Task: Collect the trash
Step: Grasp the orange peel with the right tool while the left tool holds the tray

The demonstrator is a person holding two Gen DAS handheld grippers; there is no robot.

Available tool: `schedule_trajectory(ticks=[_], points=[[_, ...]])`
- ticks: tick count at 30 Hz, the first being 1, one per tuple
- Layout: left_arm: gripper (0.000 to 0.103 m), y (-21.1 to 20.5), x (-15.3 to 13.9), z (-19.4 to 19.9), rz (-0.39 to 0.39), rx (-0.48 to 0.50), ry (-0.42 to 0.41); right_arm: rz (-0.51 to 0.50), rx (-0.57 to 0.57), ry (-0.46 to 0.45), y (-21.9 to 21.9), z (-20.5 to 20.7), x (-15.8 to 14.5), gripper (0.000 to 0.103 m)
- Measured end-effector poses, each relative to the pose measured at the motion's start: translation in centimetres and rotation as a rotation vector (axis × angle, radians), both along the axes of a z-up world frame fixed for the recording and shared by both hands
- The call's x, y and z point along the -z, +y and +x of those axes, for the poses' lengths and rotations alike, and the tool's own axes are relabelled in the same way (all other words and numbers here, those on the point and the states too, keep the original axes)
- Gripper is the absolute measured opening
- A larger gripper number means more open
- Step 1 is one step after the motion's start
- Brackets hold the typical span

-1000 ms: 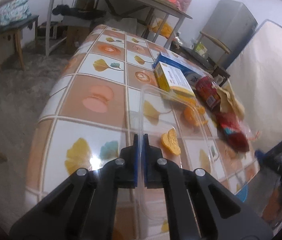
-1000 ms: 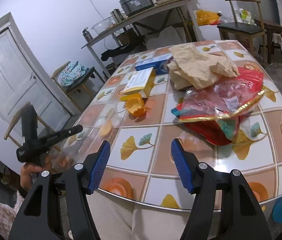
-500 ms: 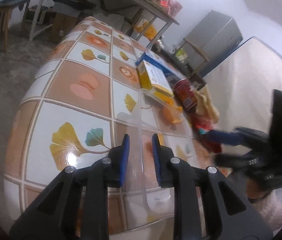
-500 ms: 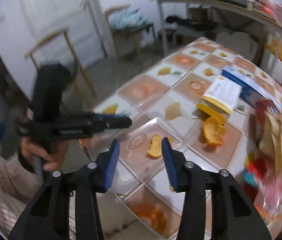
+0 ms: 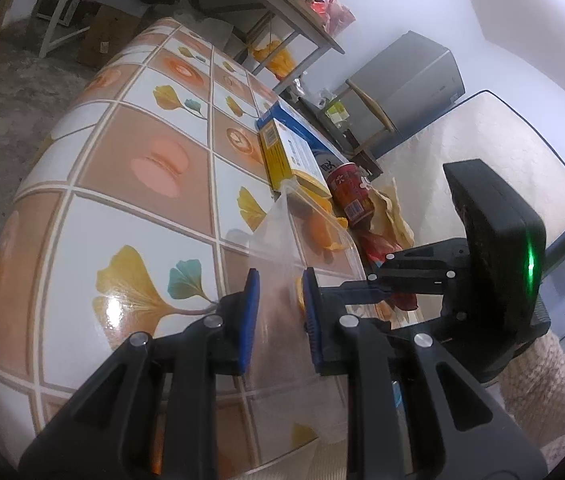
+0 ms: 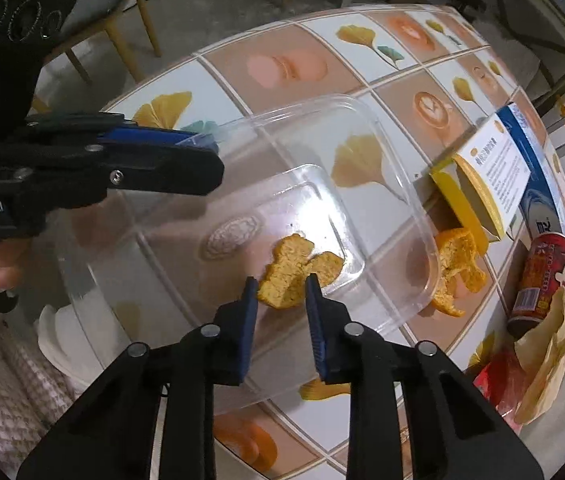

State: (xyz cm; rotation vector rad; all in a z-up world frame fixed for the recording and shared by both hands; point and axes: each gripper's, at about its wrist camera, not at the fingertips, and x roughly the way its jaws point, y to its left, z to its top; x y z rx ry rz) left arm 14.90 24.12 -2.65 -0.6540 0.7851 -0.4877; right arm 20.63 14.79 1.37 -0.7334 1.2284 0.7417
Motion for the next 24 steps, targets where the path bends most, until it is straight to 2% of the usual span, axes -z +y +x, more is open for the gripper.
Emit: schedule_trajectory(ticks=[1, 2, 5, 11, 14, 18, 21, 24], points=[[0.019, 0.0, 0.1, 0.0, -0.002, 0.002, 0.001, -0.003, 0.000, 0.002, 0.0, 0.0, 0.0, 0.011], [0.019, 0.1, 0.1, 0.1, -0.004, 0.002, 0.001, 0.003, 0.003, 0.017, 0.0, 0.0, 0.0, 0.007], [0.019, 0.1, 0.0, 0.1, -0.001, 0.002, -0.003, 0.026, 0.009, 0.013, -0.2, 0.0, -0.2, 0.004], [0.019, -0.3, -0.2, 0.2, 0.024, 0.002, -0.008, 0.173, 0.063, -0.042, -2.1, -0.5, -3.7, 0.003], [0.019, -0.6, -0.3, 0.2, 0.047, -0.003, -0.007, 0.268, 0.106, -0.101, -3.8, -1.1, -6.8, 0.003], [0.019, -1.0, -0.6, 0.2, 0.114, -0.035, -0.009, 0.362, 0.165, -0.202, -6.1, -0.4, -10.6, 0.003], [0.018, -0.8, -0.7, 0.2, 0.111, -0.048, -0.003, 0.400, 0.210, -0.261, -7.6, 0.3, -12.3, 0.003], [0.018, -0.4, -0.7, 0.1, 0.116, -0.059, -0.002, 0.406, 0.242, -0.287, -8.5, 1.4, -12.4, 0.003]])
